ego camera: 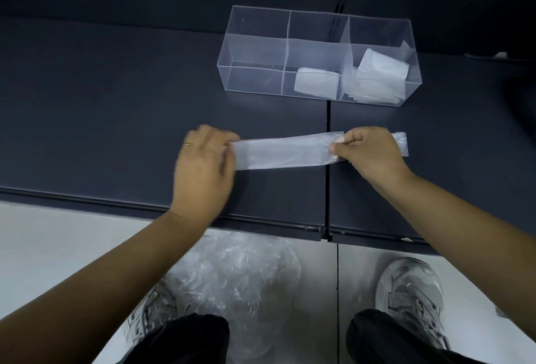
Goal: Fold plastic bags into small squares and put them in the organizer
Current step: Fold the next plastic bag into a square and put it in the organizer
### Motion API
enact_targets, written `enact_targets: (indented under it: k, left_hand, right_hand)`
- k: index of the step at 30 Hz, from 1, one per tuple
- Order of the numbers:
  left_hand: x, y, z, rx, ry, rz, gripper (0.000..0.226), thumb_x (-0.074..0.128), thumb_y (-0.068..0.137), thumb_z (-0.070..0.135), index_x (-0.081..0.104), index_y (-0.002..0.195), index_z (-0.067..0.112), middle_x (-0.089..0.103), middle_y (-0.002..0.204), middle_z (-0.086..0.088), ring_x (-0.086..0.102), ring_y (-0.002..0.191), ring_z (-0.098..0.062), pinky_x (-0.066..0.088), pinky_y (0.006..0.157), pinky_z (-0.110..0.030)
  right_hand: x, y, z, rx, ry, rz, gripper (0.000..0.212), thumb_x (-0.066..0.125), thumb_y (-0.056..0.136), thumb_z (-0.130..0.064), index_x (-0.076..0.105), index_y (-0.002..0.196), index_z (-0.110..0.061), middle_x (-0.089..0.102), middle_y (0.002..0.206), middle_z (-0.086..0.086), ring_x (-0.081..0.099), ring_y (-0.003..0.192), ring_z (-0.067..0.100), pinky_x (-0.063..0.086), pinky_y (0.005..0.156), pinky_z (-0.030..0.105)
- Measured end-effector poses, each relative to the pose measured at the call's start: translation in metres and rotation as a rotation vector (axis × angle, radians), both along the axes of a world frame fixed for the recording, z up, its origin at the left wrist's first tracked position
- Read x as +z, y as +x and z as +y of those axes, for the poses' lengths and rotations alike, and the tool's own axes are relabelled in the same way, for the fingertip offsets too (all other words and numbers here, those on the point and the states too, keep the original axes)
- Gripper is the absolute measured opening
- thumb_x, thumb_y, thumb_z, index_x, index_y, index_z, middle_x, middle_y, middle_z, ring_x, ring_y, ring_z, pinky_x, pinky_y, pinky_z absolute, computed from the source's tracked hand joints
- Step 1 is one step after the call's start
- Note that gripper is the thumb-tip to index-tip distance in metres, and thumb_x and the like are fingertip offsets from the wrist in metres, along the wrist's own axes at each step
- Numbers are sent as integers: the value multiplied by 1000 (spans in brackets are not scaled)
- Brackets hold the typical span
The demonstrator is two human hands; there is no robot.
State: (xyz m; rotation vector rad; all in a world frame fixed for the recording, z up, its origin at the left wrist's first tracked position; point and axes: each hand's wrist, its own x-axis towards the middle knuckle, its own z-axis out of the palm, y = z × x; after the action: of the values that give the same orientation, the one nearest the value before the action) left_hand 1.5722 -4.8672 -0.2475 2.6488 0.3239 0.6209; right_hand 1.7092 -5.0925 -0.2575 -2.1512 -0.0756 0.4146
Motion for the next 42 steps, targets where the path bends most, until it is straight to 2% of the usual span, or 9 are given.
enact_targets:
  k: [4, 7, 11, 14, 19, 24, 30, 37, 42]
  left_hand:
    - [-16, -2, -31, -291, 110, 414, 66, 29, 97, 50, 32, 147, 6, 30, 154, -13, 24, 144, -29, 15, 119, -40]
    - [-31, -3, -28, -270, 297, 592, 84, 2, 86, 67, 0, 153, 15, -3, 161, -4, -7, 148, -24, -4, 120, -42]
    - [-33, -1, -26, -284, 378, 614, 80, 0, 89, 67, 2, 153, 19, 1, 162, -6, -2, 148, -29, 2, 119, -49]
    - [-34, -1, -27, -298, 385, 614, 77, 2, 89, 65, 3, 153, 23, 2, 161, -6, -1, 148, -30, 3, 119, -50]
    - [-34, -1, -25, -319, 380, 599, 74, 0, 89, 65, -1, 152, 25, -1, 161, -6, -4, 148, -29, 2, 119, -49]
    - [-31, -1, -26, -324, 367, 585, 75, 5, 91, 64, 11, 153, 23, 8, 161, -7, 4, 148, -31, 9, 118, -51]
    - [-34, -1, -25, -317, 378, 580, 76, -2, 88, 65, 5, 153, 25, 3, 161, -5, -2, 148, -29, 5, 119, -49]
    - [-32, 0, -26, -322, 368, 584, 76, -1, 89, 65, 8, 153, 24, 5, 161, -6, 2, 148, -29, 7, 119, -49]
    - [-31, 3, -21, -369, 365, 574, 76, 7, 91, 65, 15, 153, 22, 11, 160, -7, 7, 147, -30, 12, 118, -51]
  right_hand:
    - [0, 0, 2, 5, -21, -12, 14, 74, 79, -14, 67, 67, -16, 72, 74, 7, 70, 80, 27, 56, 84, 41]
    - [2, 1, 3, 19, -65, -25, 14, 71, 80, -11, 65, 69, -17, 71, 73, 4, 68, 77, 24, 55, 81, 39]
    - [7, -15, 10, 64, -312, -265, 27, 67, 79, -10, 55, 103, -14, 57, 99, 3, 57, 90, 24, 44, 76, 33]
    - [9, -43, 25, 293, -356, -674, 49, 66, 75, -6, 54, 122, -12, 51, 122, 11, 50, 110, 30, 39, 95, 39]
    - [-14, -59, 31, 779, -571, -511, 68, 28, 100, -48, 4, 153, -13, -1, 162, 2, -6, 148, 14, -9, 119, 32]
    - [-20, -36, -22, 679, -766, -458, 89, -2, 82, -69, -8, 152, -14, -13, 160, 2, -16, 146, 13, -12, 118, 32]
    - [-16, -19, -85, 511, -863, -337, 84, 10, 87, -63, -11, 151, -13, -17, 160, 2, -16, 146, 13, -14, 117, 28]
    - [-10, 7, -96, 170, -457, -406, 48, 48, 98, -31, 42, 142, -12, 41, 145, 8, 35, 134, 29, 23, 111, 39]
    - [-6, 32, -87, 166, -455, -356, 14, 68, 86, -32, 63, 93, -21, 44, 106, -5, 40, 104, 16, 27, 93, 28]
